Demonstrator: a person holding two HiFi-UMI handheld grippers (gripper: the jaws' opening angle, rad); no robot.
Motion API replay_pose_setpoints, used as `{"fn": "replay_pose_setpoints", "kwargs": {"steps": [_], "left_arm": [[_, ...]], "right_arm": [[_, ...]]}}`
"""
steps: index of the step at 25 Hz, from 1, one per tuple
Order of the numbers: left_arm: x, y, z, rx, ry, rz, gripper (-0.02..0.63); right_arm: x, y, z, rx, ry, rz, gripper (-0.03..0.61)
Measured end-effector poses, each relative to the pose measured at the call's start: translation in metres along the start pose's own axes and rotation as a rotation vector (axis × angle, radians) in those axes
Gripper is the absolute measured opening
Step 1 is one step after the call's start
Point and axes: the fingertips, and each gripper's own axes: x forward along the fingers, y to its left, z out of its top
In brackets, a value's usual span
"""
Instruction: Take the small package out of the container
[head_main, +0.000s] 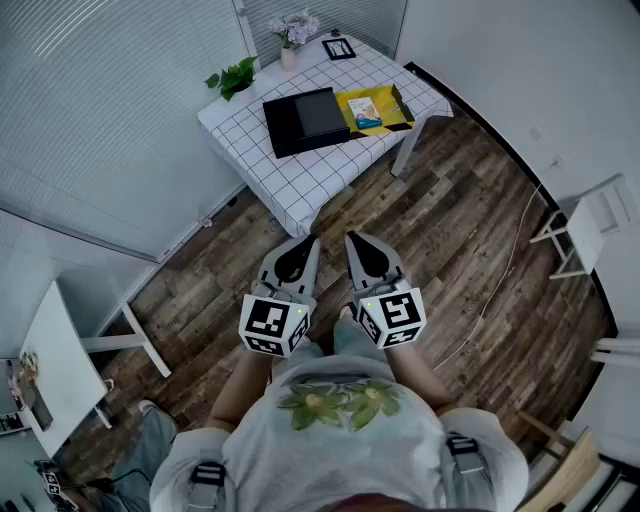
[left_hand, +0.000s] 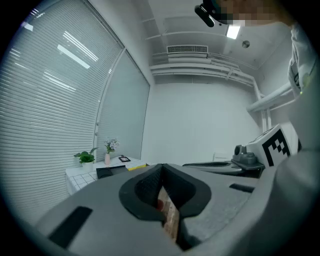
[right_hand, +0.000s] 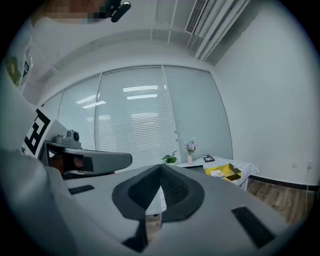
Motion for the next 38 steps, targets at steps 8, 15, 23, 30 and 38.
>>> {"fn": "replay_pose_setpoints", "kwargs": {"steps": [8,15,23,30,38], "left_arm": [[0.018,-0.020,0.012,0.023,-0.016,-0.028,0.006],[0.052,-0.046,0.016,0.010,-0.032,-0.057,0.006],[0.087,-0.070,-0.003,-0.009,0.024,-0.058,0.006],[0.119,-0.051,-0.010,-0.029,0.055,-0.045,0.006],[0.185,-0.027,-0.013,-0.053,0.074,-0.069,0.006]], "right_arm": [[-0.008,-0.019,0.016,-0.020,-0.054,-0.023,0.006],[-0.016,-0.058,0.030,-0.048,-0.088,-0.041,0.006],[-0.022,-0.101,0.011,0.008,-0.032,-0.023,0.007],[-0.007,-0.127,-0.002,0.031,-0.009,-0.032,0.006],[0.030,-0.182,0.003,0.007,0.017,-0.074,0.008]]}}
